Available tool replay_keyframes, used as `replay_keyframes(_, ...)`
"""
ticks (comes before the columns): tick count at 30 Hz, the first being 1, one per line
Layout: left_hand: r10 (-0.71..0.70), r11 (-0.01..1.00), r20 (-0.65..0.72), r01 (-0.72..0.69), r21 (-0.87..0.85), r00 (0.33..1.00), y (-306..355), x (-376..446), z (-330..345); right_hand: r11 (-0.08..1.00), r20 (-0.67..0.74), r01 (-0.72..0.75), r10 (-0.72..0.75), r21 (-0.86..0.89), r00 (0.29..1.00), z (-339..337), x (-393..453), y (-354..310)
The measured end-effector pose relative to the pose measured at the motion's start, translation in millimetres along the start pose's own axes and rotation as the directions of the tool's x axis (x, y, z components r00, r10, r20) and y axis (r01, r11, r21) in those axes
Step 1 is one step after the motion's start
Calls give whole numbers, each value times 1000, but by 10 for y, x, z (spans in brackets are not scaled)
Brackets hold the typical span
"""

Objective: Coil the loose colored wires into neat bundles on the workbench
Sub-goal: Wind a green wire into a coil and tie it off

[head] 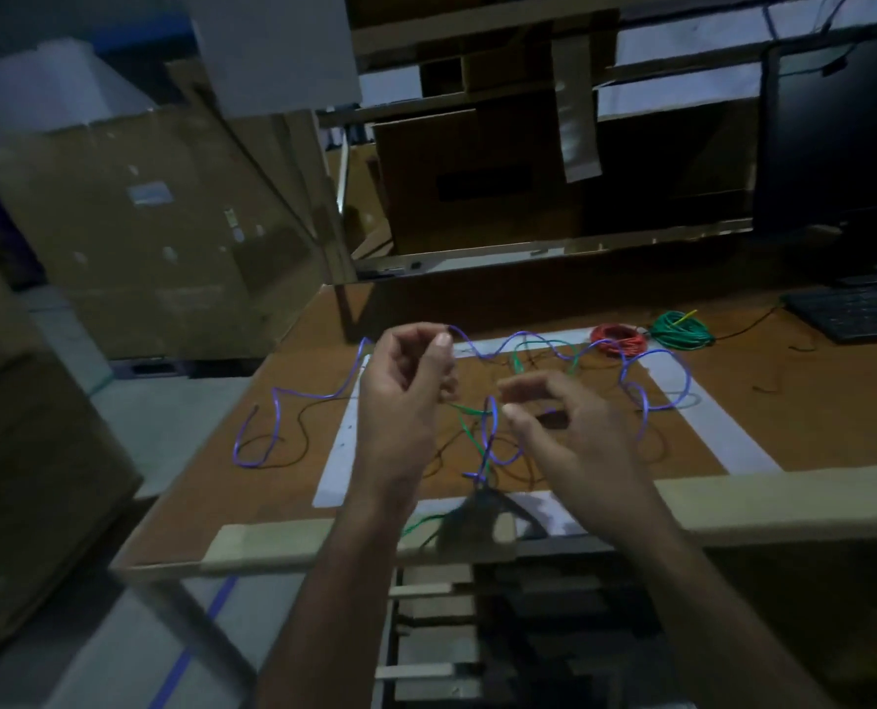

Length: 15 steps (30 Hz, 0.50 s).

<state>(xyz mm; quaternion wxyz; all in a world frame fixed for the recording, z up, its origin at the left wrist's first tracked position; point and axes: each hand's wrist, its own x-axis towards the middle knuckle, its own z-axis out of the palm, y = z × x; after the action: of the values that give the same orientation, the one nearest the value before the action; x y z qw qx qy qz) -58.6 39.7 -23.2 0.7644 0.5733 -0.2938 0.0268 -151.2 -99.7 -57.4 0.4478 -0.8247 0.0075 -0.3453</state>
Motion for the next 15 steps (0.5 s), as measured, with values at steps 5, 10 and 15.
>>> replay_keyframes(5, -94, 907, -100, 127, 401, 990, -363, -99, -569, 896, 205, 248, -182, -369, 962, 384, -18, 98)
replay_keyframes(10, -233, 696, -12, 175, 697, 972, -605, -145, -657, 861, 106, 155, -118, -484, 987, 387, -14, 229)
replay_keyframes(15, -186, 566, -23, 126, 815, 982, -700, -122, -585, 826, 21, 86, -90, -558, 996, 152, -29, 369)
